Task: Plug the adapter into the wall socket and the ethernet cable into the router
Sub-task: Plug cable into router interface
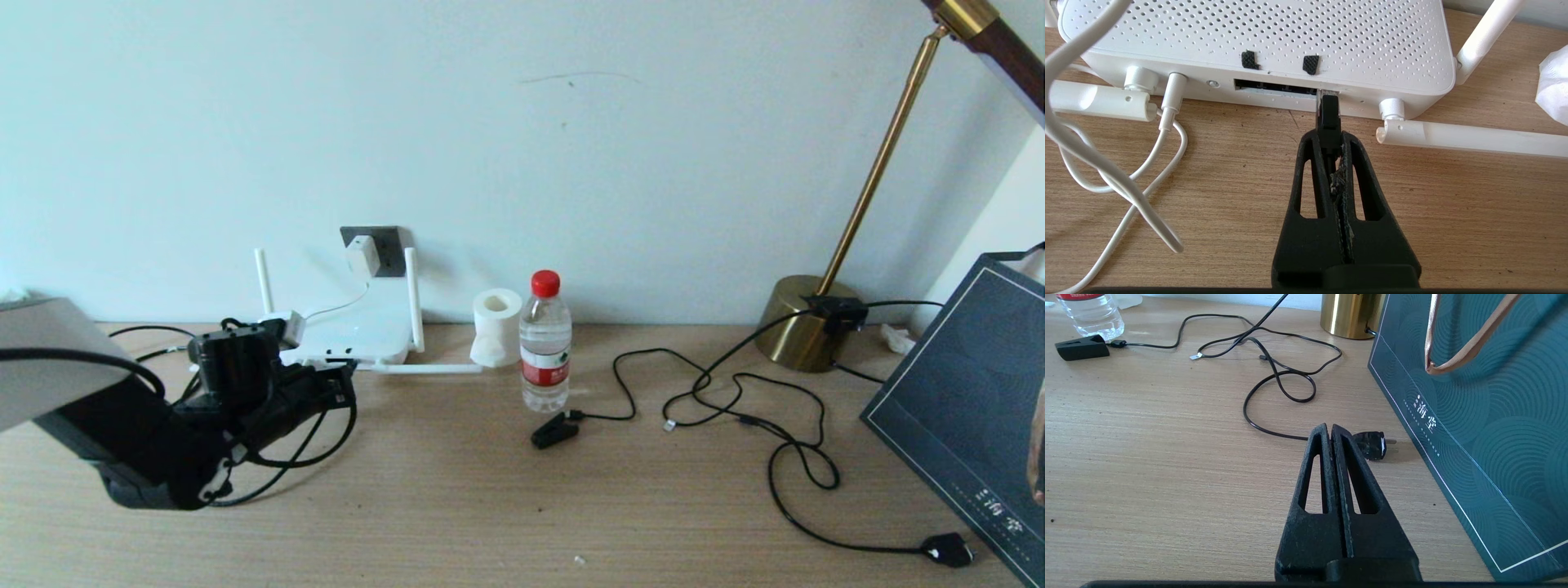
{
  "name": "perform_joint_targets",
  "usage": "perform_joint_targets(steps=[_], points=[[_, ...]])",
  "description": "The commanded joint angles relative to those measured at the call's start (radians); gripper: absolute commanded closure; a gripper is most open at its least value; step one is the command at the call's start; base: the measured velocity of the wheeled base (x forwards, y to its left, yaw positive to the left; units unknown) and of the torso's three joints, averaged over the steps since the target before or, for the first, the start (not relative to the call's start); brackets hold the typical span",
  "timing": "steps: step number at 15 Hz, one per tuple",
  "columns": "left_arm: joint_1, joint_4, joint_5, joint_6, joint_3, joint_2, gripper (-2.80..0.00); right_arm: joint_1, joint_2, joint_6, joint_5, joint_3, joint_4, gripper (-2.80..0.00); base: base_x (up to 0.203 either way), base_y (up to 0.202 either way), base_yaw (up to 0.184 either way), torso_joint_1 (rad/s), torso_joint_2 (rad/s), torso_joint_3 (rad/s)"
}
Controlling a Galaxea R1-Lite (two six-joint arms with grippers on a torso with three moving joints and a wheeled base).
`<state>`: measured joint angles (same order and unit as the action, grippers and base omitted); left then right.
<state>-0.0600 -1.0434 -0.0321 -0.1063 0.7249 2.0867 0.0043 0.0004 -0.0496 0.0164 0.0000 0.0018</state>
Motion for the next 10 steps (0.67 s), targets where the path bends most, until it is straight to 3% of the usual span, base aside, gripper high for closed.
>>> perform_joint_targets(steps=[1,10], points=[[0.001,-0.004,0.0,-0.001,-0.004,0.001,0.0,0.0,0.001,-0.001,0.002,0.0,0.0,0.0,0.0,0.0,0.0,0.0,0.0,0.0],[0.002,-0.004,0.0,-0.001,0.008,0.029,0.0,0.0,0.001,-0.001,0.0,0.0,0.0,0.0,0.0,0.0,0.0,0.0,0.0,0.0]])
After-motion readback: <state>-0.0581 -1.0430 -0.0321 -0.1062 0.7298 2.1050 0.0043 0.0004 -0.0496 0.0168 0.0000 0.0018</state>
